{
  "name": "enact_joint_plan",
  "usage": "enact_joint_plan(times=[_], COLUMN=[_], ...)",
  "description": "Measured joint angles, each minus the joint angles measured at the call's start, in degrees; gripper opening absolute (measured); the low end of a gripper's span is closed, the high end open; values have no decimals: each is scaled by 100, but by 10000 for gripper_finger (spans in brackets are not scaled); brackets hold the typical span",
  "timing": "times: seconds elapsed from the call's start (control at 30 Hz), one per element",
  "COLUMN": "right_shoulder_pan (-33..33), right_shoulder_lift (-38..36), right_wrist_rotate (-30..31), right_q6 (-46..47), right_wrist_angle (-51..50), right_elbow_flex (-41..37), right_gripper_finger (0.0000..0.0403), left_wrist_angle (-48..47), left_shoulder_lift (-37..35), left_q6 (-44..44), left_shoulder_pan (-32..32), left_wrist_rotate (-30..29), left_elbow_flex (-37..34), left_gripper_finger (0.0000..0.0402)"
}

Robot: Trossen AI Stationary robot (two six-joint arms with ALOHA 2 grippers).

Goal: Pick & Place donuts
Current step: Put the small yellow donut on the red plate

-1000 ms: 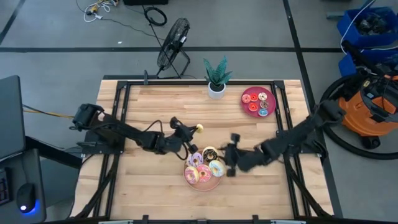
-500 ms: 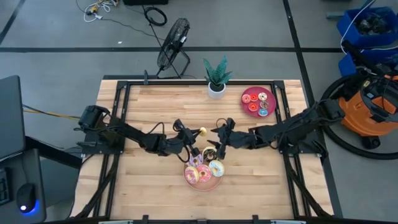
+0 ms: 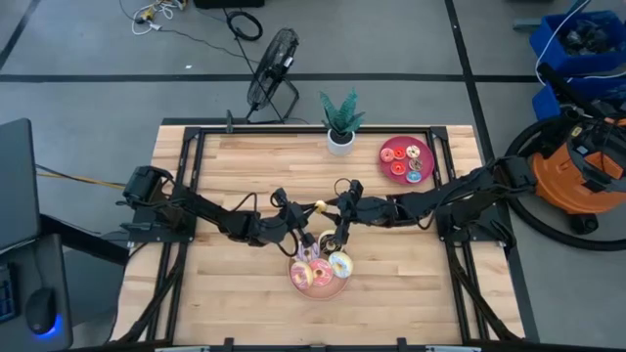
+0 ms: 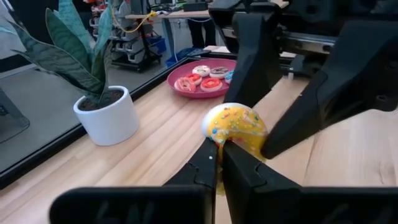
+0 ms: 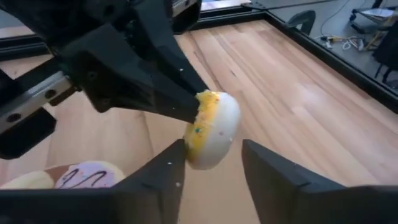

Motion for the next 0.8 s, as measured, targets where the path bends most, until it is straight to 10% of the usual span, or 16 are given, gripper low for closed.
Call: enact_joint_plan(times=[0.5, 0.8], right_shoulder_pan=[-10, -593], right_shoulder_lift=[-101, -1052], right_wrist_rotate=[21, 103], right_q6=[19, 1142], right_wrist_angle=[-314, -5155], right_elbow_flex=[9, 1048], right_gripper_finger=[9, 8], left_wrist_angle=[42, -126], left_shoulder_lift=[0, -252], left_q6=[251, 779], left_shoulder_pan=[-64, -224], left_wrist_rotate=[53, -126], left_elbow_flex=[0, 9], left_gripper_finger=[66, 221])
